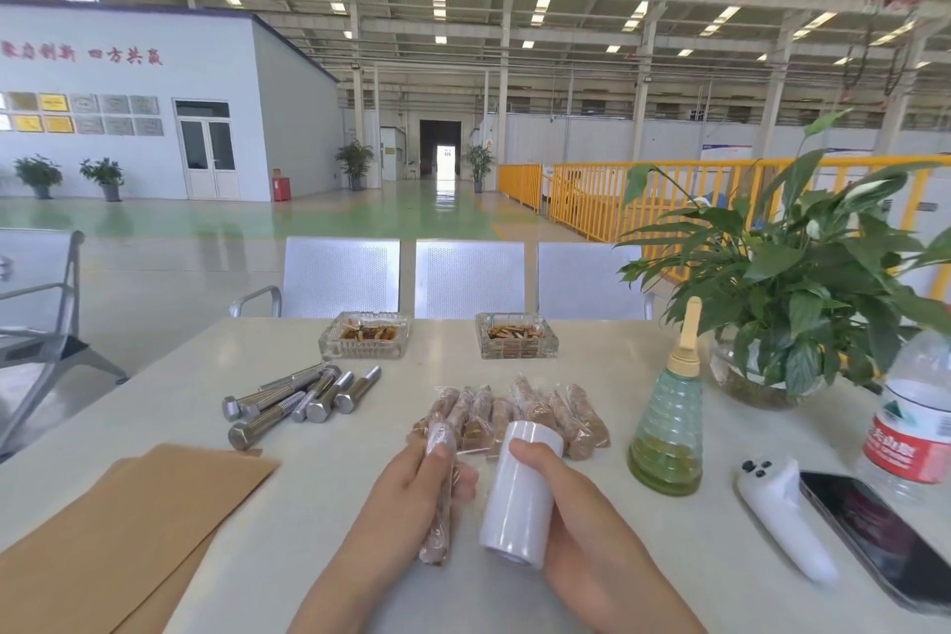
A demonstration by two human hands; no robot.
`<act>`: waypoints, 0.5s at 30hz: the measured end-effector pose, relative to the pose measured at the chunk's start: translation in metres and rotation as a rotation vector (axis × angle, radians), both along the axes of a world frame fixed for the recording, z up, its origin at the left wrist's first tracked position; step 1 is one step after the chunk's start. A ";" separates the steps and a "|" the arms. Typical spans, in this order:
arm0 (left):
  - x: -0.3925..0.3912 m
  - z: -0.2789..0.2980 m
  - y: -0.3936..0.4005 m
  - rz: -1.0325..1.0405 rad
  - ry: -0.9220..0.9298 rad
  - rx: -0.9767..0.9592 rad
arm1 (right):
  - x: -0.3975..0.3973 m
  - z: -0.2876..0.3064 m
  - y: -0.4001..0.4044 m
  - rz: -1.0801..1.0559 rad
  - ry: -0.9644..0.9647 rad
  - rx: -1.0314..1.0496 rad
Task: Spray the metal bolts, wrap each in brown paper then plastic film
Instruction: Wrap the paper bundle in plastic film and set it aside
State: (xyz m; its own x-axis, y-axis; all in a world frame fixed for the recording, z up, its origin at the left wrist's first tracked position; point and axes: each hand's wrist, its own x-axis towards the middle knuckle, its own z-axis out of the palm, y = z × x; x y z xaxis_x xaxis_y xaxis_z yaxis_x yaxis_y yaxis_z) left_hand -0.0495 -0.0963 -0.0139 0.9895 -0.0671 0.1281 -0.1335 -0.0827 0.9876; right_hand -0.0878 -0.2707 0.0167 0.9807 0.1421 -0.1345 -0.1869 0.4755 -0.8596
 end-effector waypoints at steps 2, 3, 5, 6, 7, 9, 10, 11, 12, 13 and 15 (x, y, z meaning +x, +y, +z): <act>-0.002 0.002 0.006 -0.048 0.003 -0.079 | -0.003 0.005 -0.003 0.016 0.012 -0.019; -0.003 0.003 0.007 -0.052 -0.003 -0.133 | -0.004 0.007 -0.004 0.018 0.023 -0.023; -0.007 0.005 0.004 -0.013 -0.048 -0.155 | -0.004 0.007 -0.005 0.013 0.053 -0.016; -0.006 0.003 0.003 0.048 -0.126 -0.040 | -0.004 0.007 -0.003 0.011 0.072 -0.011; -0.005 0.000 0.002 0.110 -0.221 0.149 | -0.004 0.007 -0.001 0.012 0.089 -0.008; -0.004 -0.002 -0.003 0.150 -0.321 0.427 | -0.004 0.005 0.003 0.008 0.113 0.009; -0.006 -0.001 -0.005 0.144 -0.294 0.440 | -0.005 0.004 0.005 -0.001 0.124 0.028; -0.007 0.000 -0.005 0.129 -0.242 0.397 | -0.005 0.004 0.006 -0.009 0.132 0.049; -0.007 0.000 -0.003 0.100 -0.179 0.333 | -0.005 0.003 0.006 -0.017 0.138 0.075; -0.007 0.002 0.001 0.054 -0.136 0.272 | -0.004 0.003 0.005 -0.024 0.142 0.101; -0.009 0.007 0.011 -0.055 -0.113 0.203 | -0.004 0.002 -0.002 -0.024 0.135 0.130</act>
State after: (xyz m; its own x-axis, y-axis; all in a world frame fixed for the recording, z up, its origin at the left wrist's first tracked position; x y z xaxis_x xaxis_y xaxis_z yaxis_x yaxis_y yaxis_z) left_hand -0.0590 -0.0851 -0.0072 0.9638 -0.1565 0.2157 -0.2516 -0.2677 0.9301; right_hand -0.0920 -0.2723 0.0183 0.9582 0.1438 -0.2474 -0.2839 0.5869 -0.7582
